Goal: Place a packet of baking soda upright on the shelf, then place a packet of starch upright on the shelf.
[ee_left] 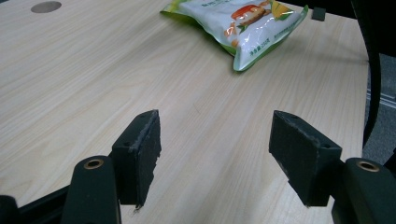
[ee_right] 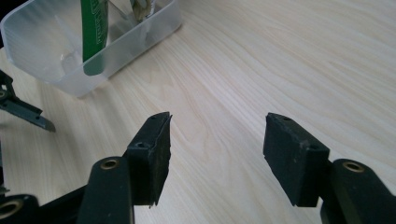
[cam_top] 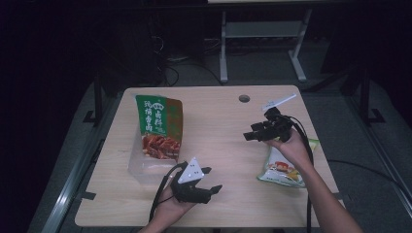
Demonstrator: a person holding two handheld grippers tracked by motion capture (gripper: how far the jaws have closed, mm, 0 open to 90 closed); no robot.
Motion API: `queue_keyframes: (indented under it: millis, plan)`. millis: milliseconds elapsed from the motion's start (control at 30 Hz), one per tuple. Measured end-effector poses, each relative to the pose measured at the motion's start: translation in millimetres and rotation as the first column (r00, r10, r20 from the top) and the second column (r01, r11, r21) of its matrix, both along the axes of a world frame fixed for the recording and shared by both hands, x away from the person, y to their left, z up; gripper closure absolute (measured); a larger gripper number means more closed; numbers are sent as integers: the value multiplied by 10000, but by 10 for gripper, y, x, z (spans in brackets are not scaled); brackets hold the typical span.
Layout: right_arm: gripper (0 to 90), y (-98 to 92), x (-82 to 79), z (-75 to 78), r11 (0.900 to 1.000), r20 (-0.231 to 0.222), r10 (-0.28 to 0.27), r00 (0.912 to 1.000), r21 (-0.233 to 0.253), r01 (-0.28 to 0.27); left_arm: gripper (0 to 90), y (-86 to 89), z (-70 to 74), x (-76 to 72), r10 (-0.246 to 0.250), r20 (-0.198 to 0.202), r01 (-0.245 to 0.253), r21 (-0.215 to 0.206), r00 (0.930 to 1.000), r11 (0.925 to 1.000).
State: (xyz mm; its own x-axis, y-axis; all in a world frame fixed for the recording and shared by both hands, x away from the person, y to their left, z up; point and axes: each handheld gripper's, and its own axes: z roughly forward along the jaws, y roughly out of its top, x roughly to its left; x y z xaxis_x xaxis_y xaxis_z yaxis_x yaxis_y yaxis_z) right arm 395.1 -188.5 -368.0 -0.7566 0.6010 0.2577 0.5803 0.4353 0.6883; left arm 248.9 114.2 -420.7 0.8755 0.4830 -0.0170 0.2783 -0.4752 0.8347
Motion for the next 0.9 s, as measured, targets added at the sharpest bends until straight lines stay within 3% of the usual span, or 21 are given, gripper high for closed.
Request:
queue_keyframes:
  millis: [400,900]
  plan:
    - [379,-243,-158,-36,9986,-64,-453,9990,-287,451,331,14,4,-8,50,30,-50,5,10000,10000]
    - [347,-632,-325,-215,9916,-432,-1207,9918,-516,1184,316,-12,-12,20,142,-44,-141,89,9999,9999]
